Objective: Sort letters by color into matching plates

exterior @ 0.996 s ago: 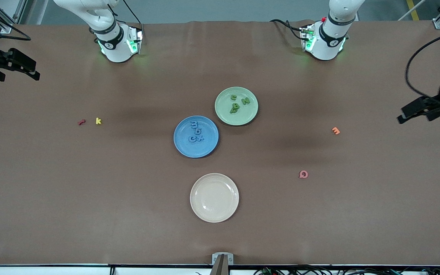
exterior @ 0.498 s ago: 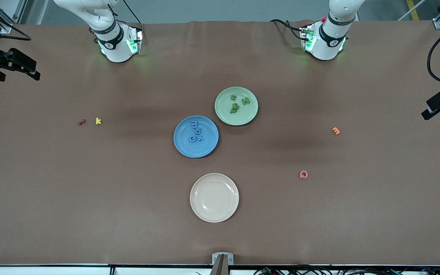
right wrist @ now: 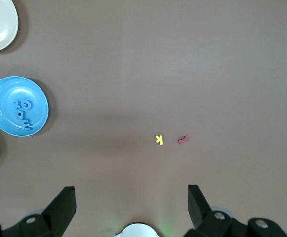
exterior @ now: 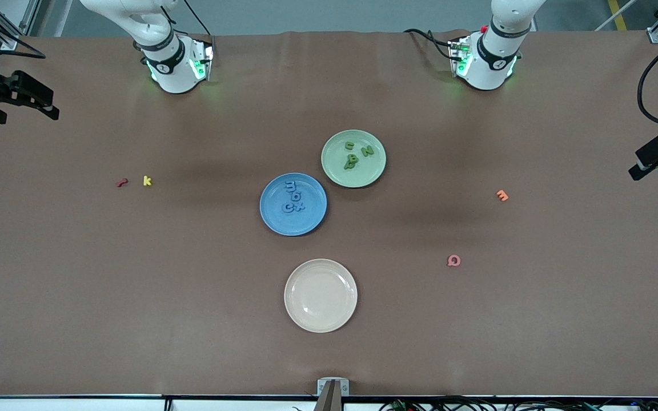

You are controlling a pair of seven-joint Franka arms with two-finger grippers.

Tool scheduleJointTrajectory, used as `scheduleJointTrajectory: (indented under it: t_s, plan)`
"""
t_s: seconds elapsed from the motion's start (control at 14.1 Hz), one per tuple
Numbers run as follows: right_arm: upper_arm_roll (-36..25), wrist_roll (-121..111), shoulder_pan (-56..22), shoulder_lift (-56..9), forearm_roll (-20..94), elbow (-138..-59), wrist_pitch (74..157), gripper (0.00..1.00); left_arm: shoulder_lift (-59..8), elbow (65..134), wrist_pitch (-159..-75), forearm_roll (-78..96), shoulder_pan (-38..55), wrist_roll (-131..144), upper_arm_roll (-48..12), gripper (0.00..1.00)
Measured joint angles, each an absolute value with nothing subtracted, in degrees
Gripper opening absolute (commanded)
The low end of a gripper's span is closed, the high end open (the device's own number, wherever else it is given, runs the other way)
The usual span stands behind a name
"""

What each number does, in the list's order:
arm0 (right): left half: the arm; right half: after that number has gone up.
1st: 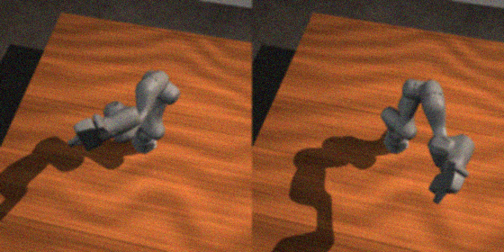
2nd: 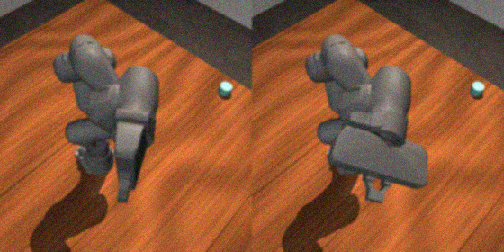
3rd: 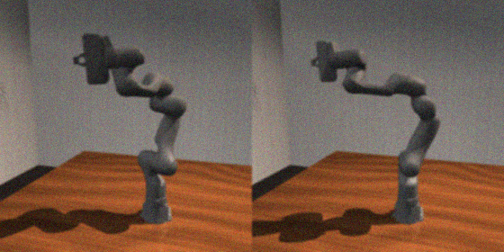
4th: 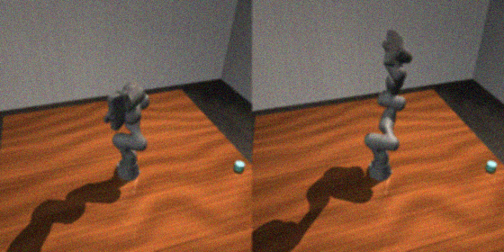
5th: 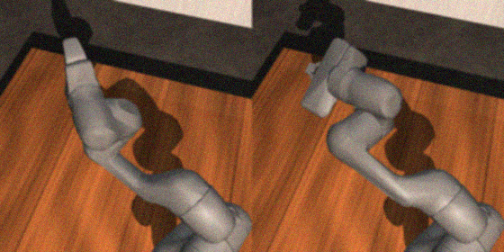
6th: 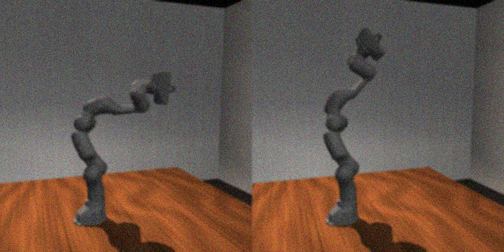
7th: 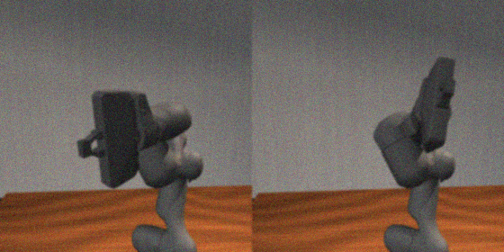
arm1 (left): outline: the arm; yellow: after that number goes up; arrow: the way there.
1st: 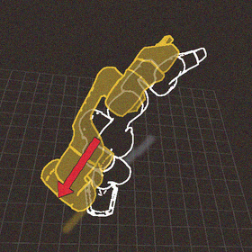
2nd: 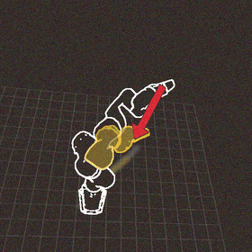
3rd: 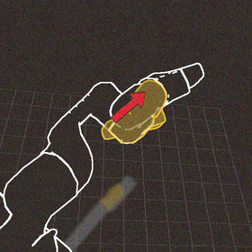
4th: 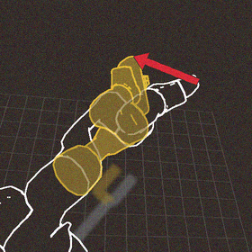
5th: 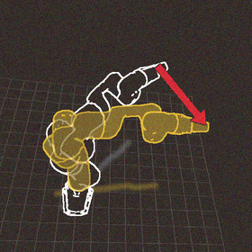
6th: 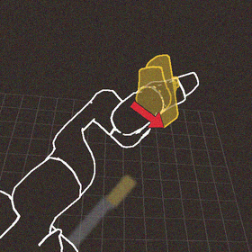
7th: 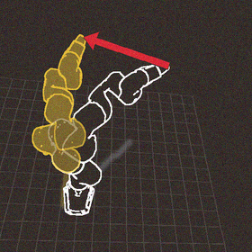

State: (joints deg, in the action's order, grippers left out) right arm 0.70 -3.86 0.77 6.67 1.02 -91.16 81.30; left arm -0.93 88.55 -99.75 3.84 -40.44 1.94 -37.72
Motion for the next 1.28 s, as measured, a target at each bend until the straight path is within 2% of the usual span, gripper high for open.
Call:
scheduleJointTrajectory:
  t_s: [0.28,0.64,0.92,1.28]
  plan:
    - [0.68,-2.38,0.79,6.67,1.02,-91.16,81.37,1.0,-1.0,88.54,-99.74,3.83,-20.0,1.94,-16.73,0.99]
    - [0.8,-0.44,0.79,6.67,1.02,-91.16,81.43,1.0,-0.99,88.29,-99.06,3.83,1.14,1.95,3.94,0.99]
    - [0.71,-1.22,0.81,6.67,1.02,-91.16,81.49,1.0,-0.99,88.09,-98.75,3.83,2.5,1.95,5.86,0.99]
    - [0.6,-1.6,0.88,6.67,1.02,-91.16,81.49,1.0,-0.99,88.09,-98.67,3.83,0.81,1.95,4.36,0.99]
